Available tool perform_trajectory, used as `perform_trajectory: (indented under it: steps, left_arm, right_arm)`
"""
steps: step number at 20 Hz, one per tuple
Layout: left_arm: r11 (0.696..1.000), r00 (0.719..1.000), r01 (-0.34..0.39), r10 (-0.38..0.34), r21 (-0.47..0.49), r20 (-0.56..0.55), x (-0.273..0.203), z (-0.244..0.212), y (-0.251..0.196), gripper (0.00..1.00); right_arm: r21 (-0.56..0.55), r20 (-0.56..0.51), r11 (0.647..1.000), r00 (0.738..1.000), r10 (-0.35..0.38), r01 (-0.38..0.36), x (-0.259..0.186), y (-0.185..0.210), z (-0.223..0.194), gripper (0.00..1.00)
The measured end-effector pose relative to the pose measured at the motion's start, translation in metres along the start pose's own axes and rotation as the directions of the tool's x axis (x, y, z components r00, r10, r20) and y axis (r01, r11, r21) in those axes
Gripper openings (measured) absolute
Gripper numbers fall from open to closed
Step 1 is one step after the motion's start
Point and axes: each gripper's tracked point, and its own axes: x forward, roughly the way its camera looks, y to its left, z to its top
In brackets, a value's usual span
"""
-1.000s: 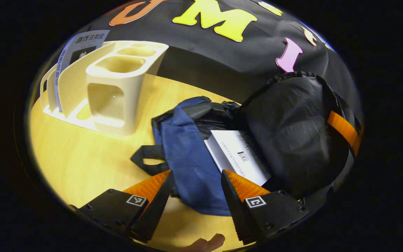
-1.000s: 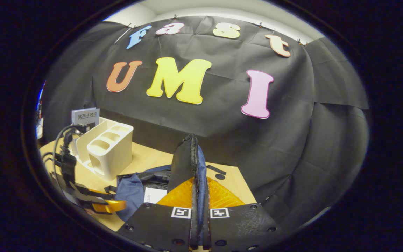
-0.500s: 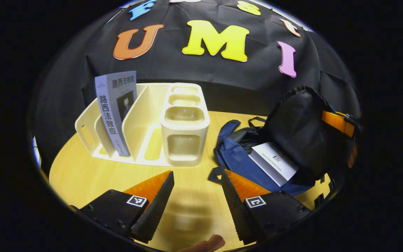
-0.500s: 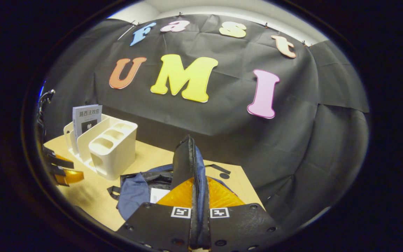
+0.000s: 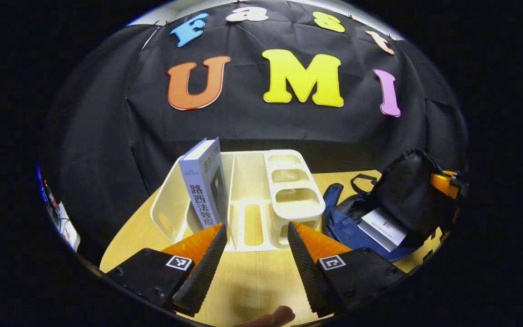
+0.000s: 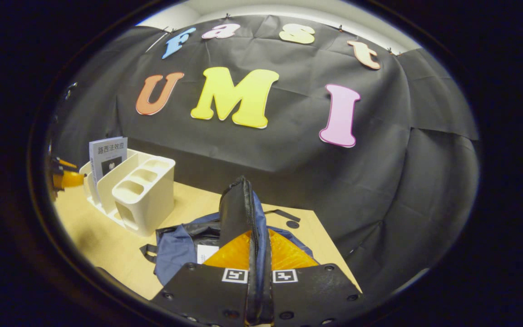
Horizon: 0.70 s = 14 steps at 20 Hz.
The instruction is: Open the schoolbag, grab two books from the bookshelf and put them into the schoolbag.
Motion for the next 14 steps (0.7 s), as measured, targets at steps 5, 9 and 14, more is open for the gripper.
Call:
perform_trajectory:
  steps: [5,9,14]
  left_arm:
    - [0.998,0.998,-0.050,0.051,-0.025,0.045,0.014,0.060,0.048,0.86]
    - [0.997,0.998,-0.061,0.063,-0.052,0.023,0.037,0.083,0.069,0.85]
    - [0.998,0.997,-0.057,0.055,-0.024,-0.061,0.075,0.102,0.074,0.85]
  right_arm:
    - [-0.007,-0.005,1.000,1.000,0.013,-0.013,0.002,0.005,-0.001,0.05]
    - [-0.025,0.001,0.998,0.999,0.052,-0.052,-0.001,0.015,0.000,0.08]
    - [-0.068,0.030,0.994,0.996,0.087,-0.085,-0.005,0.021,0.001,0.05]
